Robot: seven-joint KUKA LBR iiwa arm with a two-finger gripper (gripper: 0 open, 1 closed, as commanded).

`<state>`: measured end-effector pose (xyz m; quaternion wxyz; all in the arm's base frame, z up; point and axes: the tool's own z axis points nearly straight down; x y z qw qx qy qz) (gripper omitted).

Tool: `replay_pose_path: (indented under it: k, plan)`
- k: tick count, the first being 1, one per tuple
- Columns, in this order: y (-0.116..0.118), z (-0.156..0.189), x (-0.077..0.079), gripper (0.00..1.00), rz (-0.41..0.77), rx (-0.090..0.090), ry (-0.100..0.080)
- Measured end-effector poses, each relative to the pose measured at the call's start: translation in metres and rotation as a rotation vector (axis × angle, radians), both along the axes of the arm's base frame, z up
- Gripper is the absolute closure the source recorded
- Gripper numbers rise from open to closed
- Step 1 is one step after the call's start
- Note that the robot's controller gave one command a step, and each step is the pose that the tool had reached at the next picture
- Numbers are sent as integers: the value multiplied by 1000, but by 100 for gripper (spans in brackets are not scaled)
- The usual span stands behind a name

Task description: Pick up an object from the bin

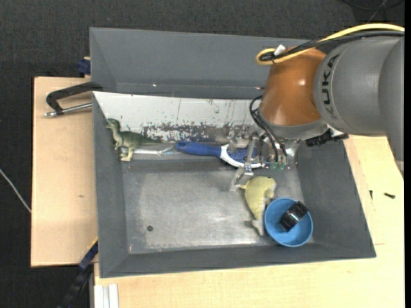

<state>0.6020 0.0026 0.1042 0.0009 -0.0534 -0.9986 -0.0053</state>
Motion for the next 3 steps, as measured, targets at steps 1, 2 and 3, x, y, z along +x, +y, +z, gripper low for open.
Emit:
replay_pose_path:
  k: [1,2,3]
  plan:
    - [2,-5,0,0,-76,-2,-14]
    - [3,-8,0,0,-172,0,-15]
    - [-1,-3,6,100,-178,-4,-43]
